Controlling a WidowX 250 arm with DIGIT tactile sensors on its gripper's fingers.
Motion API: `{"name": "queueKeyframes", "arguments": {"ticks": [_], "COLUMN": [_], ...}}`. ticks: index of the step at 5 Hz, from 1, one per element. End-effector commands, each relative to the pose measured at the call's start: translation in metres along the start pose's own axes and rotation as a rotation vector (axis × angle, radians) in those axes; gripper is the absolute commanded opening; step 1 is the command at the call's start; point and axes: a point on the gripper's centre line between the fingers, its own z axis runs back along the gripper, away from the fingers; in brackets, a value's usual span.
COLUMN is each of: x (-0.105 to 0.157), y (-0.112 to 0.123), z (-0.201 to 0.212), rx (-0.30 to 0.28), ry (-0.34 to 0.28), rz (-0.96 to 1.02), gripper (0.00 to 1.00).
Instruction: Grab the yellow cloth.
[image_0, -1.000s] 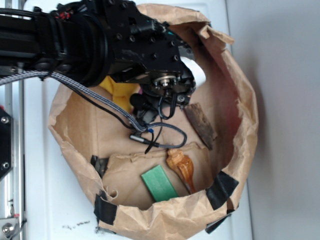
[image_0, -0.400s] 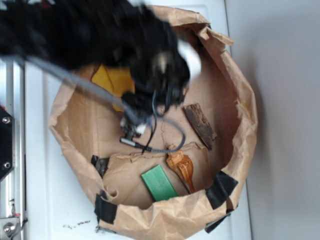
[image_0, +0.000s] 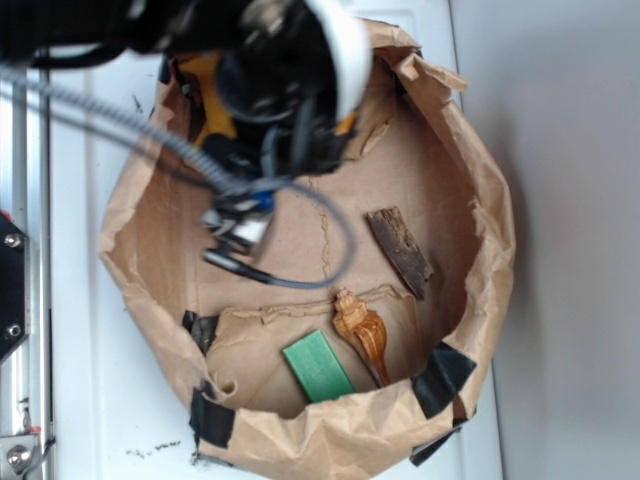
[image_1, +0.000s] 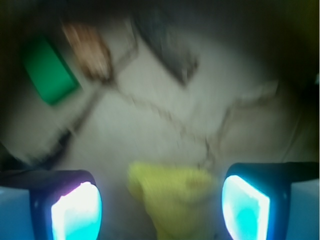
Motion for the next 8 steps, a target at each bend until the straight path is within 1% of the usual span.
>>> {"name": "queueKeyframes", "arguments": {"ticks": [1,2,3,5,6,7,8], "x": [0.004,0.009,0.008,0.007,0.013,0.025,0.035], "y": [-0.001,0.001,0.006,0.004,0.004,-0.003,-0.016], "z": [-0.047,-0.060,-0.049,-0.029,0.013,0.056,0.079], "rx": [0.135,0.162,0.134,0.128,0.037,0.024,-0.033], "ry": [0.083,0.119,0.070,0.013,-0.026,-0.066,-0.121], "rz": [-0.036,0.014,0.031,0.003,0.026,0.069,0.119], "gripper": [1.00,0.86,0.00,0.00,0.00,0.00,0.00]}}
